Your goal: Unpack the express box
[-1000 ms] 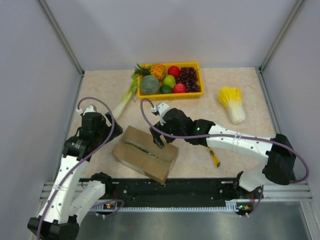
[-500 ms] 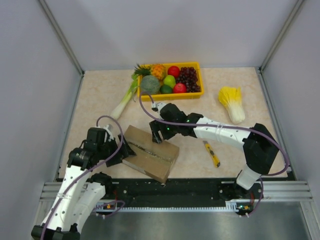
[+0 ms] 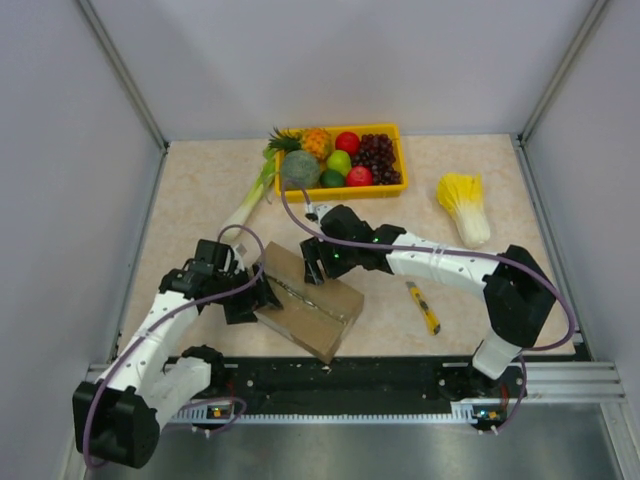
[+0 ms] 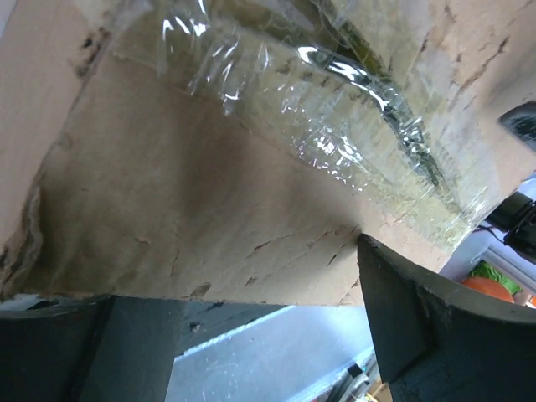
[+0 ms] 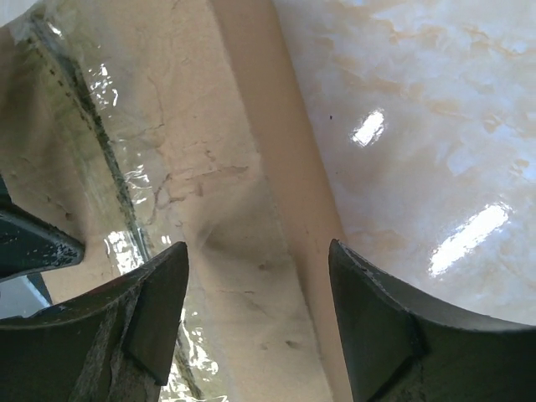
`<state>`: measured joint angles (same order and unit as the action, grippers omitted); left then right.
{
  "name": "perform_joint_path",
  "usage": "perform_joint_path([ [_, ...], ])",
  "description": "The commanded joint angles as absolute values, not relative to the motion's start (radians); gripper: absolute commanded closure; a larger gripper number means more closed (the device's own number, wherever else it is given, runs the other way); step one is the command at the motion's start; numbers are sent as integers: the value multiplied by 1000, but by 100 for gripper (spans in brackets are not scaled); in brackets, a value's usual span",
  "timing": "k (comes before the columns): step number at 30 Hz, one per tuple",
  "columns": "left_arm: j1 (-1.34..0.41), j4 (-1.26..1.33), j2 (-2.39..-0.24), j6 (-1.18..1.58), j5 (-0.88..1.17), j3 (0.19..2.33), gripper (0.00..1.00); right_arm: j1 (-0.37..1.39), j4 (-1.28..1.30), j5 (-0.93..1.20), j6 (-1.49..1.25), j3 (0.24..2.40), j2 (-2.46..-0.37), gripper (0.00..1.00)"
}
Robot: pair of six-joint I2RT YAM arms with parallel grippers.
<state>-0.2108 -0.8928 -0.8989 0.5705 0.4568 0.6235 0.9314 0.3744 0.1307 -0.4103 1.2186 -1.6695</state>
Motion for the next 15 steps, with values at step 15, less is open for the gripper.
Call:
perform_joint_path([
  [15,-206,-310,-1331,557,502,931,23,894,523,-265,-600,1201,-1568,35],
])
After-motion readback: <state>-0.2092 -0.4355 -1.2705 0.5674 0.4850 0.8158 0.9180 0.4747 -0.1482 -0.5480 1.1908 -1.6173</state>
